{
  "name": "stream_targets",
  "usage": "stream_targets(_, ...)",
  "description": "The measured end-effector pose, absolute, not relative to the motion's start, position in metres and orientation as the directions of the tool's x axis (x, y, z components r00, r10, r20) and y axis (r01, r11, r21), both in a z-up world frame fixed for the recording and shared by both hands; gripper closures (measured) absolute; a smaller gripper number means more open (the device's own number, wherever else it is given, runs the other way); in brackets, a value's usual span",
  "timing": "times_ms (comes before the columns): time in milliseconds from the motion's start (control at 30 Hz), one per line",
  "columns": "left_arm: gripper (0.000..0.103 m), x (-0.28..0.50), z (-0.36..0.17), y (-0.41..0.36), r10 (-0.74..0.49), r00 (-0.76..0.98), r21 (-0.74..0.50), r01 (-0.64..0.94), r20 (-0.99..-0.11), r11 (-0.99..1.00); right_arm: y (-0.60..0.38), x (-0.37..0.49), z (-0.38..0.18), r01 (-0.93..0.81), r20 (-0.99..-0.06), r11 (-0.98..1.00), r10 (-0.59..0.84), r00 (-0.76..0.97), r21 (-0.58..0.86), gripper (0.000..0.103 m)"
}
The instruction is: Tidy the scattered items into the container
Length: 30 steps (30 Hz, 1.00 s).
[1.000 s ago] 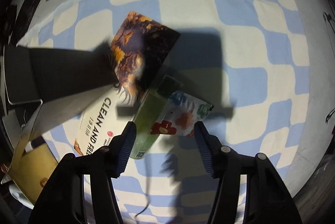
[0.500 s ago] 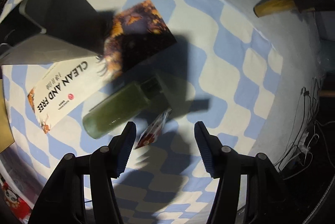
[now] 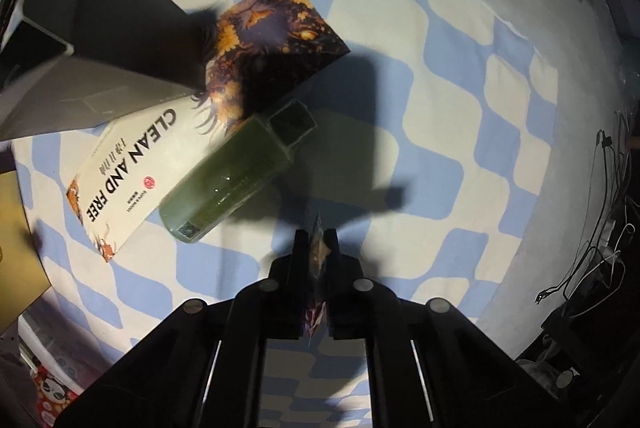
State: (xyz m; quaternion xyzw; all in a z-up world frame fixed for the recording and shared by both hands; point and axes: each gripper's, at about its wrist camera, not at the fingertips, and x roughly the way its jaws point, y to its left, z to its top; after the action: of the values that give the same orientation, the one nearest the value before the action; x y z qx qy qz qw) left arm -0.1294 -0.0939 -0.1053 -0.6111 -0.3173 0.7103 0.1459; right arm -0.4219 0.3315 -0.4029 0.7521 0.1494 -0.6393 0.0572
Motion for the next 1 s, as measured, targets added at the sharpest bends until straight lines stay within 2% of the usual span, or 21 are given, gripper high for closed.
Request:
stream_targets(67, 0.039, -0.128, -0.113, -0.095, 0.648, -0.218, -0.684, 0.214, -0.73, -0.698, 0.332, -0.424, -0.382, 0.255, -0.989, -0.967, 0.065, 0.135, -0.028, 0.095)
stream_targets(133, 0.04, -0.126, -0.123, -0.099, 0.694, -0.227, -0.729, 0.267, -0.683, -0.63, 0.331, -0.418, -0.358, 0.202, -0.986, -0.974, -0.077, 0.151, 0.107, 0.095)
stream_targets(200, 0.039, -0.124, -0.133, -0.104, 0.733, -0.227, -0.76, 0.32, -0.641, -0.566, 0.335, -0.385, -0.331, 0.183, -0.954, -0.943, -0.25, 0.168, 0.279, 0.095)
stream_targets(300, 0.039, -0.12, -0.141, -0.113, 0.744, -0.255, -0.775, 0.355, -0.618, -0.522, 0.285, -0.31, -0.289, 0.178, -0.9, -0.884, -0.411, 0.145, 0.433, 0.095)
stream_targets(433, 0.039, -0.113, -0.147, -0.128, 0.705, -0.282, -0.748, 0.394, -0.651, -0.534, 0.231, -0.235, -0.241, 0.091, -0.765, -0.761, -0.627, 0.147, 0.642, 0.095)
stream_targets(567, 0.039, -0.105, -0.151, -0.131, 0.728, -0.287, -0.76, 0.441, -0.623, -0.477, 0.194, -0.18, -0.202, -0.007, -0.568, -0.575, -0.81, 0.144, 0.818, 0.095)
stream_targets(633, 0.039, -0.103, -0.152, -0.133, 0.751, -0.295, -0.777, 0.459, -0.591, -0.431, 0.175, -0.154, -0.185, -0.023, -0.498, -0.506, -0.854, 0.15, 0.862, 0.095)
stream_targets(767, 0.039, -0.093, -0.152, -0.15, 0.755, -0.337, -0.786, 0.501, -0.562, -0.361, 0.147, -0.123, -0.181, -0.062, -0.43, -0.441, -0.892, 0.136, 0.895, 0.095)
stream_targets(1000, 0.04, -0.082, -0.146, -0.161, 0.749, -0.387, -0.812, 0.479, -0.537, -0.334, 0.146, -0.143, -0.24, -0.356, -0.257, -0.235, -0.966, -0.014, 0.904, 0.095)
